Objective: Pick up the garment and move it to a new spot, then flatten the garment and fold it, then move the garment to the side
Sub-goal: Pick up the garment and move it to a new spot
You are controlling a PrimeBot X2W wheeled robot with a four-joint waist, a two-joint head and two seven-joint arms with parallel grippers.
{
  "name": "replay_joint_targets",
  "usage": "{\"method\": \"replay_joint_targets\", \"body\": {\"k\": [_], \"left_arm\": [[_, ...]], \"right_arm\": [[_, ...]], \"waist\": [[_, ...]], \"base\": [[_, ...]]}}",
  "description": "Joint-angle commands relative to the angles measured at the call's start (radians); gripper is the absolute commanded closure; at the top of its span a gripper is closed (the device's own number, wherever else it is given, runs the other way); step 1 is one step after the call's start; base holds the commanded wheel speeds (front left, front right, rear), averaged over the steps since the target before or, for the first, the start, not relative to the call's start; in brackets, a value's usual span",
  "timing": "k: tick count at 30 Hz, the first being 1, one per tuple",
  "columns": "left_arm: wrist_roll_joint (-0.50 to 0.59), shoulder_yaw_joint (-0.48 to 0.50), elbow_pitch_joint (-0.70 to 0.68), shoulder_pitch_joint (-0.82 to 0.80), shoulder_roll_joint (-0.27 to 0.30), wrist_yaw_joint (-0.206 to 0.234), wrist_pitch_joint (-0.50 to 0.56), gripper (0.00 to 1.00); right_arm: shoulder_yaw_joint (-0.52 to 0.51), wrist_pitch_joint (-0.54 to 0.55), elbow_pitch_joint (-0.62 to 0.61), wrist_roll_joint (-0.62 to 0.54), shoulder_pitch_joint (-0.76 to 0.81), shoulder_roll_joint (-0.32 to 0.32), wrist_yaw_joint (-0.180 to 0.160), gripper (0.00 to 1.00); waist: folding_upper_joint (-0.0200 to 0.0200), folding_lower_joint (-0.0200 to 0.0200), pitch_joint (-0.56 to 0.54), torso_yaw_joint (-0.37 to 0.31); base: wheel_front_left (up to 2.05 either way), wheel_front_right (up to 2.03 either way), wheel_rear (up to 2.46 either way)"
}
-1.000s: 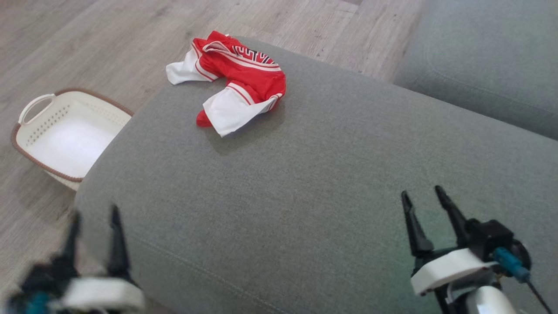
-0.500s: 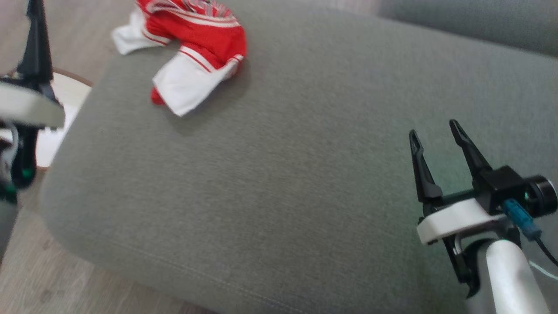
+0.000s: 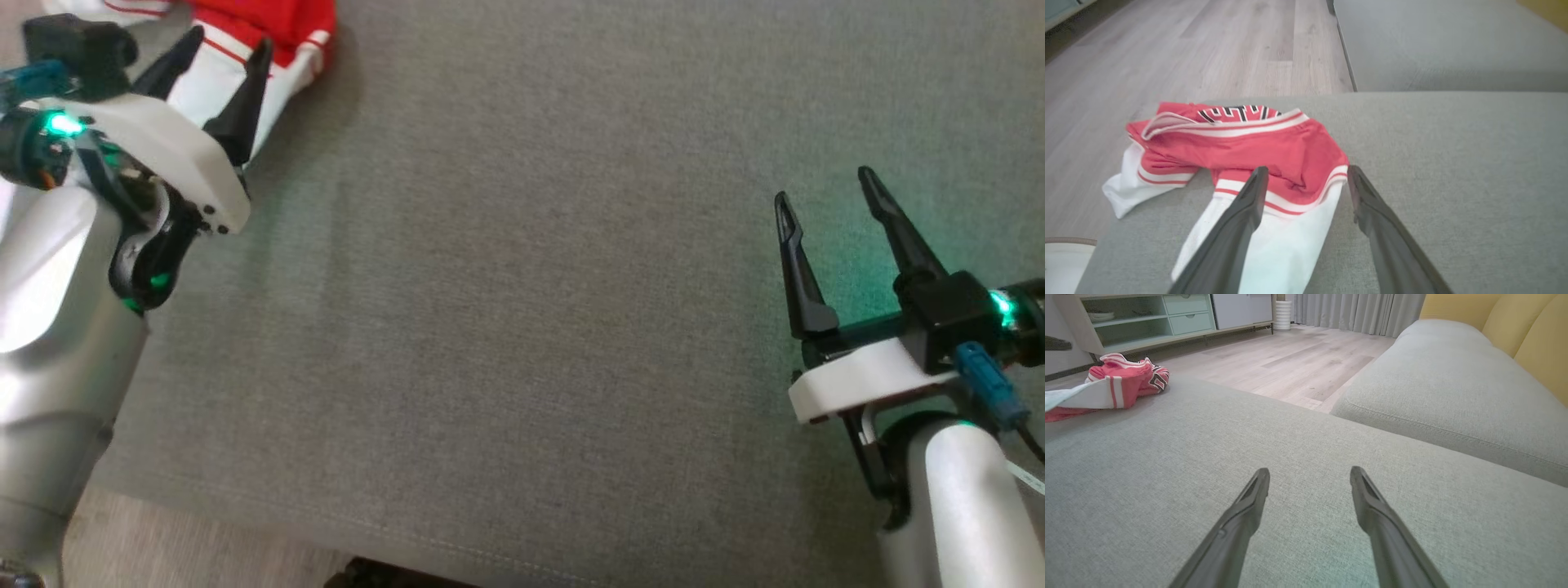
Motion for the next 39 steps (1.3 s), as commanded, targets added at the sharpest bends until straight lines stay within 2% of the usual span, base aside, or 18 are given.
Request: {"method": "replay_joint_targets", "body": {"k": [1, 9, 10, 11, 12, 13, 14, 21, 28, 32, 39], "left_arm": [[-0.004, 0.029, 0.003, -0.054, 0.055, -0.003, 0.009, 0.0], [-0.047, 0.0, 0.138, -0.084, 0.062, -0.013, 0.057, 0.0], [-0.052, -0.003, 0.15, -0.085, 0.061, -0.014, 0.057, 0.05], [-0.054, -0.006, 0.16, -0.087, 0.061, -0.014, 0.052, 0.42], [-0.054, -0.006, 0.16, -0.087, 0.061, -0.014, 0.052, 0.42], [-0.056, -0.009, 0.169, -0.089, 0.06, -0.014, 0.046, 0.77], [-0.056, -0.009, 0.179, -0.093, 0.061, -0.015, 0.034, 1.0], [-0.016, -0.008, 0.235, -0.136, 0.073, -0.015, -0.101, 1.0], [0.025, 0.003, 0.25, -0.192, 0.092, -0.002, -0.223, 1.0], [0.033, 0.002, 0.237, -0.213, 0.109, -0.003, -0.239, 1.0], [0.034, -0.019, 0.139, -0.25, 0.121, -0.008, -0.199, 1.0]], "right_arm": [[0.026, 0.007, -0.049, -0.005, -0.022, -0.002, 0.008, 0.0], [0.016, 0.024, -0.094, -0.013, -0.028, -0.002, 0.008, 0.0], [0.013, 0.024, -0.097, -0.012, -0.028, -0.002, 0.008, 0.0], [0.01, 0.024, -0.1, -0.012, -0.029, -0.002, 0.008, 0.0], [0.01, 0.024, -0.1, -0.012, -0.029, -0.002, 0.008, 0.0], [0.007, 0.024, -0.103, -0.012, -0.029, -0.002, 0.008, 0.0], [0.003, 0.024, -0.104, -0.012, -0.03, -0.002, 0.008, 0.0], [-0.022, 0.013, -0.098, -0.007, -0.035, -0.002, 0.008, 0.0], [-0.03, -0.01, -0.063, 0.017, -0.028, -0.002, 0.008, 0.0], [-0.03, -0.035, -0.023, 0.049, -0.025, -0.002, 0.008, 0.0], [-0.033, -0.093, 0.06, 0.113, -0.009, -0.002, 0.008, 0.0]], "waist": [[0.0001, -0.0002, 0.036, -0.018], [0.0001, -0.0002, 0.093, -0.031], [0.0001, -0.0002, 0.096, -0.031], [0.0001, -0.0002, 0.098, -0.032], [0.0001, -0.0002, 0.098, -0.032], [0.0001, -0.0002, 0.1, -0.032], [0.0001, -0.0002, 0.101, -0.031], [0.0001, -0.0002, 0.076, -0.024], [0.0001, -0.0002, 0.005, -0.024], [0.0001, -0.0002, -0.056, -0.036], [0.0001, -0.0002, -0.185, -0.084]], "base": [[0.0, 0.0, 0.0], [0.0, 0.0, 0.0], [0.0, 0.0, 0.0], [0.0, 0.0, 0.0], [0.0, 0.0, 0.0], [0.0, 0.0, 0.0], [0.0, 0.0, 0.0], [0.0, 0.0, 0.0], [0.0, 0.0, 0.0], [0.0, 0.0, 0.0], [0.0, 0.0, 0.0]]}}
